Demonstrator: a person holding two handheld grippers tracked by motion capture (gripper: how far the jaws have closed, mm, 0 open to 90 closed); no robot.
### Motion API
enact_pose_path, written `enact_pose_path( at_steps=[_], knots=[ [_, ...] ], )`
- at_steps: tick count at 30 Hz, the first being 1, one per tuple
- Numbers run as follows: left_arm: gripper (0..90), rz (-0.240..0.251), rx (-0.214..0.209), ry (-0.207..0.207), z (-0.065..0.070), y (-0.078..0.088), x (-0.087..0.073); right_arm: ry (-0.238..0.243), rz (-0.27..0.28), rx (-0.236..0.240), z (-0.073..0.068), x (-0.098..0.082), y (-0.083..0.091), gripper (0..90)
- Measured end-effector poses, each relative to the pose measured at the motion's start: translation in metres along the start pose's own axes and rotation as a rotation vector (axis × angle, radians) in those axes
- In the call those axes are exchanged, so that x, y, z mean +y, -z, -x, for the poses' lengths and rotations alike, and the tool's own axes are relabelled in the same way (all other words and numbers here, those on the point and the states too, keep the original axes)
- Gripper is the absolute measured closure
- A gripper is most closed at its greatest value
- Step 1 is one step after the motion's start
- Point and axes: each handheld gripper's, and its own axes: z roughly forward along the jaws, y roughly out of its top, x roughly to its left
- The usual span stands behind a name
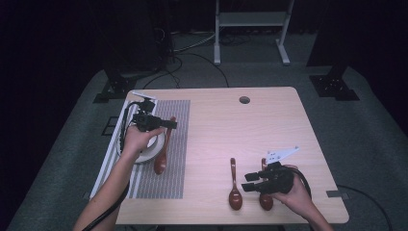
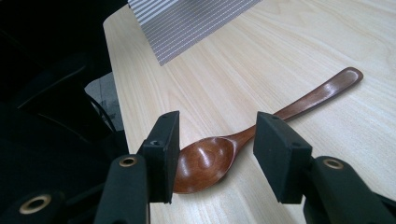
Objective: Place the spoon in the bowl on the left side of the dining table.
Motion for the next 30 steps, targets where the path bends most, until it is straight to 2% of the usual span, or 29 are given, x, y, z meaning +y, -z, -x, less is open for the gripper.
enact_pose_path(
  at_steps=[15,17,25,30],
  knots=[
    [84.0,0.018,0.036,0.027,-0.028,0.019,0.018,-0.006,0.007,-0.012,0.002,0.004,0.003,50.2],
    [84.0,0.032,0.043,0.047,-0.035,0.024,0.020,-0.007,0.011,-0.017,0.003,0.004,0.005,50.3],
    [84.0,0.062,0.083,0.076,-0.052,0.037,0.025,-0.009,0.015,-0.021,0.003,0.005,0.009,50.3],
    [84.0,0.076,0.085,0.094,-0.063,0.042,0.028,-0.011,0.013,-0.023,0.004,0.004,0.010,50.3]
  ],
)
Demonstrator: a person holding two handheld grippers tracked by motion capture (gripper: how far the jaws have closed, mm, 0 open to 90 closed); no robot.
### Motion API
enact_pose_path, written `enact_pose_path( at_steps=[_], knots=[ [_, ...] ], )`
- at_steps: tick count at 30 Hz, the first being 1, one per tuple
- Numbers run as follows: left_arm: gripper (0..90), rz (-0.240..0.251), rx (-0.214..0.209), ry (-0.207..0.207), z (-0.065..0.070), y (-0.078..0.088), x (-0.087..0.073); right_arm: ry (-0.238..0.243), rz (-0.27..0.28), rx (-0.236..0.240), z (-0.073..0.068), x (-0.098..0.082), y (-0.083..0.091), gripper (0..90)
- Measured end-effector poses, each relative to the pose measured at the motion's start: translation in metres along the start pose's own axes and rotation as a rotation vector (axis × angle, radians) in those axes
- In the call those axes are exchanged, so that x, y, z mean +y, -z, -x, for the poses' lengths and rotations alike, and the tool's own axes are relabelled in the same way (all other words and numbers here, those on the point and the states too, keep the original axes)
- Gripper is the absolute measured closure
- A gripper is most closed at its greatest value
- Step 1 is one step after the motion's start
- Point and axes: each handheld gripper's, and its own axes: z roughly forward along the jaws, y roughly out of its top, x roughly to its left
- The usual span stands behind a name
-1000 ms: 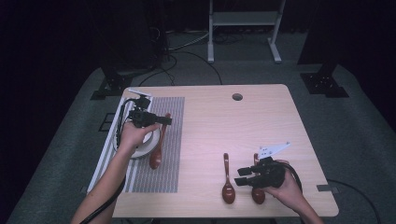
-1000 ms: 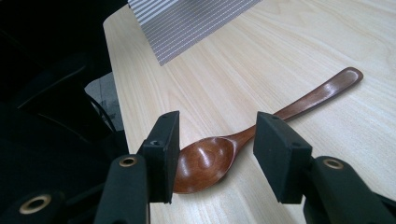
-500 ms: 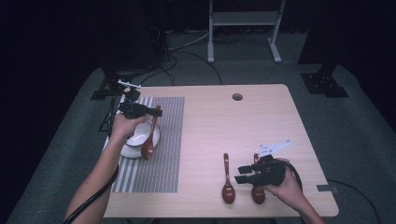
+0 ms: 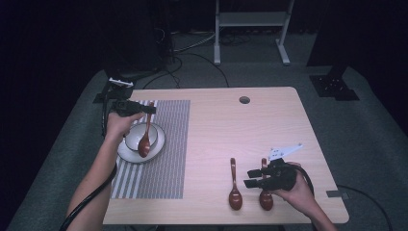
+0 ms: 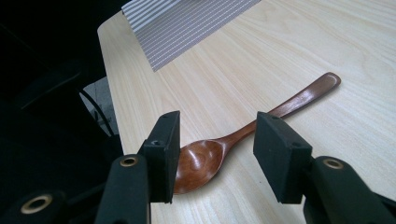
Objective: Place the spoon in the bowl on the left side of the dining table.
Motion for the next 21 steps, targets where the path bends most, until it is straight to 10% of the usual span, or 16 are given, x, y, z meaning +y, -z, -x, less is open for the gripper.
enact_pose_path(
  at_steps=[21],
  knots=[
    [84.0,0.067,0.022,0.072,-0.036,0.001,0.014,-0.015,0.004,-0.007,0.003,0.001,0.002,50.3]
  ],
)
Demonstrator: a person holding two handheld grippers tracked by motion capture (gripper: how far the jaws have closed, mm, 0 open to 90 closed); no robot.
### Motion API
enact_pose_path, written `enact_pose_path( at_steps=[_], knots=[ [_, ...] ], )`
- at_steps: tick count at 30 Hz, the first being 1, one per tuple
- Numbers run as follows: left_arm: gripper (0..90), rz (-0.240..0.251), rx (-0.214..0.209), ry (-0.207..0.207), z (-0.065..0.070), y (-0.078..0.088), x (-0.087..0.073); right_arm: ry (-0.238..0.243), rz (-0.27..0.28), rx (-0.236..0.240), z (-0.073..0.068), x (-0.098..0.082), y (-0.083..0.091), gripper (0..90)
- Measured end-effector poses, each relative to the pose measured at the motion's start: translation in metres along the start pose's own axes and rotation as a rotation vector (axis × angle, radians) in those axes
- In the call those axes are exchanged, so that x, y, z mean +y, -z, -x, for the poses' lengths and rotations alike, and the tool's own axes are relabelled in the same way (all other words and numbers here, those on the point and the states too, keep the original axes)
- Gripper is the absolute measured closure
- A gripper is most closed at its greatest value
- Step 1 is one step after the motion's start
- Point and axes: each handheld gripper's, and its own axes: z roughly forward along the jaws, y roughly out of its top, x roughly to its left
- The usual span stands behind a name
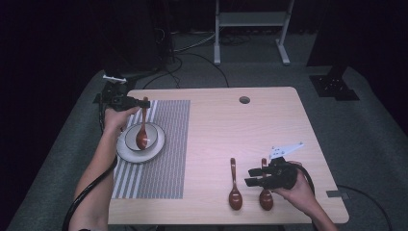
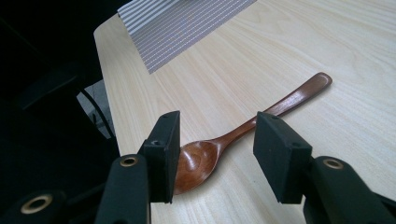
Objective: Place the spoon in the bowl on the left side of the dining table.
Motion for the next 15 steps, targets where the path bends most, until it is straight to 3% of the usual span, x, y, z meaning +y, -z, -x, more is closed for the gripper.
enact_pose_path(
  at_steps=[15],
  knots=[
    [83.9,0.039,0.020,0.052,-0.027,0.001,-0.008,-0.005,-0.004,-0.006,0.001,-0.001,0.001,50.4]
  ],
)
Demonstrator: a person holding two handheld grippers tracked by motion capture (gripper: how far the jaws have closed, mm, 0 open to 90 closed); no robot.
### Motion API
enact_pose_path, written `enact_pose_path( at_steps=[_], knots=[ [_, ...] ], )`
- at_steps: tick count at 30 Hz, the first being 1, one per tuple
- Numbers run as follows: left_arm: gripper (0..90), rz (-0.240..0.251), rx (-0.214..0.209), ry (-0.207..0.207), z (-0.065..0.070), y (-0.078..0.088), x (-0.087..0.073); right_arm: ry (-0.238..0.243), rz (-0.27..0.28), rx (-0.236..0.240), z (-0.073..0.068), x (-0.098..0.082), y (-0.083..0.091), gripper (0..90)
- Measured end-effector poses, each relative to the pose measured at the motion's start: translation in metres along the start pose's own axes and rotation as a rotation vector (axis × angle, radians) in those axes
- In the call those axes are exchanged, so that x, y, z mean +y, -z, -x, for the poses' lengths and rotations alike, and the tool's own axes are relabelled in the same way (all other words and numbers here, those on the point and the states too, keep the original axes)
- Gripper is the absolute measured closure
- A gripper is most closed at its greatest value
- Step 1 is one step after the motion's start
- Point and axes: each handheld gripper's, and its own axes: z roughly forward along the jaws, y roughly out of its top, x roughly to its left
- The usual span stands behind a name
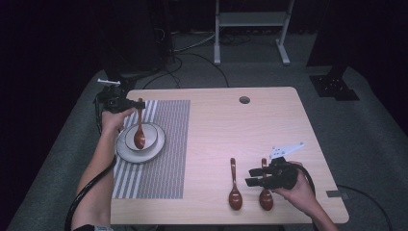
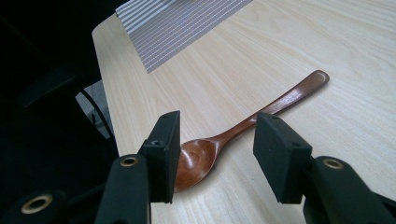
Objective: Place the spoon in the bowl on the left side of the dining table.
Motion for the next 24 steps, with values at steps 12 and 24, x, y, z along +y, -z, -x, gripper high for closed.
enact_pose_path(
  at_steps=[12,24],
  knots=[
    [83.8,0.012,0.021,0.044,-0.012,0.001,-0.009,0.000,0.005,0.002,0.001,-0.002,0.002,50.4],
    [83.7,0.022,0.034,0.080,-0.025,0.008,-0.016,0.001,0.011,-0.001,0.001,-0.003,0.006,50.4]
  ],
)
